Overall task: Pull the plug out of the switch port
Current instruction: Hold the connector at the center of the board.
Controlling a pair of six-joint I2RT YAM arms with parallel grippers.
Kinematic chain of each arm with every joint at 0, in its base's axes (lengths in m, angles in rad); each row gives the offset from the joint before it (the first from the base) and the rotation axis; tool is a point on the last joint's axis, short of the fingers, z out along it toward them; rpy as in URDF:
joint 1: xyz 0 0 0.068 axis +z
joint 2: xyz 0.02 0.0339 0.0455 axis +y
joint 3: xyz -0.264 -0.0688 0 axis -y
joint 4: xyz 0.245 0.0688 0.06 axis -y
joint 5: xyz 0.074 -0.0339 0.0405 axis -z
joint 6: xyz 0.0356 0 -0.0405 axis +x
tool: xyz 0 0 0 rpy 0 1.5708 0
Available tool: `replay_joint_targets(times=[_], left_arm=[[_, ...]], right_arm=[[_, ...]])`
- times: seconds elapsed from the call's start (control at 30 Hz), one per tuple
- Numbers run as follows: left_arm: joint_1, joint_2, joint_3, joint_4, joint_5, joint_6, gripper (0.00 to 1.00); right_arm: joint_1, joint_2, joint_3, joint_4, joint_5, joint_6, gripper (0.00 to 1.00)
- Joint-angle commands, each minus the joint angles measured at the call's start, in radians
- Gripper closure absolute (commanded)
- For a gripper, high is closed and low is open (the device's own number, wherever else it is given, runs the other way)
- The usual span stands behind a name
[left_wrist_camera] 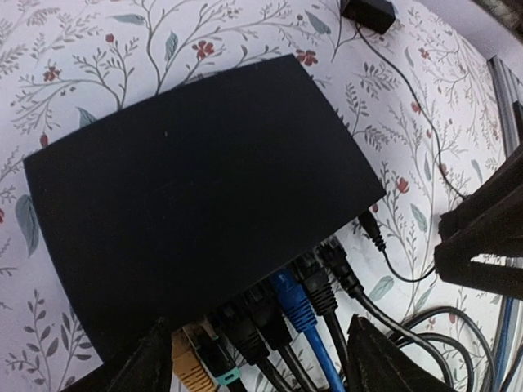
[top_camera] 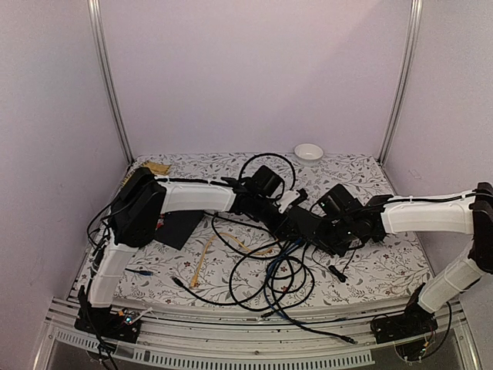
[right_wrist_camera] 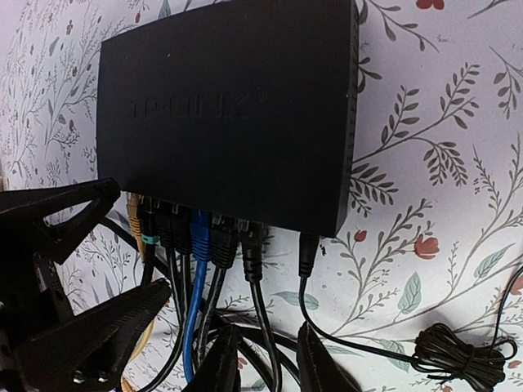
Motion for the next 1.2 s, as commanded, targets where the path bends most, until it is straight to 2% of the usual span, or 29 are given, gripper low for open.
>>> replay_joint_targets(times=[0.0, 0.27, 0.4, 0.7, 0.9, 1.17], left_arm=[[-0.023, -0.052, -0.063, 0.011, -0.092, 0.027, 0.27], [-0.057, -0.080, -0.106, 0.055, -0.285, 0.060, 0.26], [-0.064, -0.117, -0.153, 0.131, -0.348, 0.071, 0.26], [-0.076, -0.186, -0.241, 0.293, -0.349, 0.121, 0.25], [-0.079, -0.131, -0.170, 0.250, -0.336, 0.144, 0.25], [-0.085, -0.111, -0.173, 0.246, -0.314, 0.164, 0.25]], right_arm=[[0.006, 0.012, -0.031, 0.044, -0.007, 0.032, 0.77], [0.005, 0.045, -0.037, 0.073, -0.021, 0.037, 0.79], [0.006, 0.069, -0.039, 0.093, -0.026, 0.043, 0.80], [-0.004, 0.092, -0.053, 0.114, -0.023, 0.059, 0.80], [-0.013, 0.095, -0.064, 0.118, -0.019, 0.060, 0.80], [-0.037, 0.089, -0.087, 0.131, -0.019, 0.058, 0.80]])
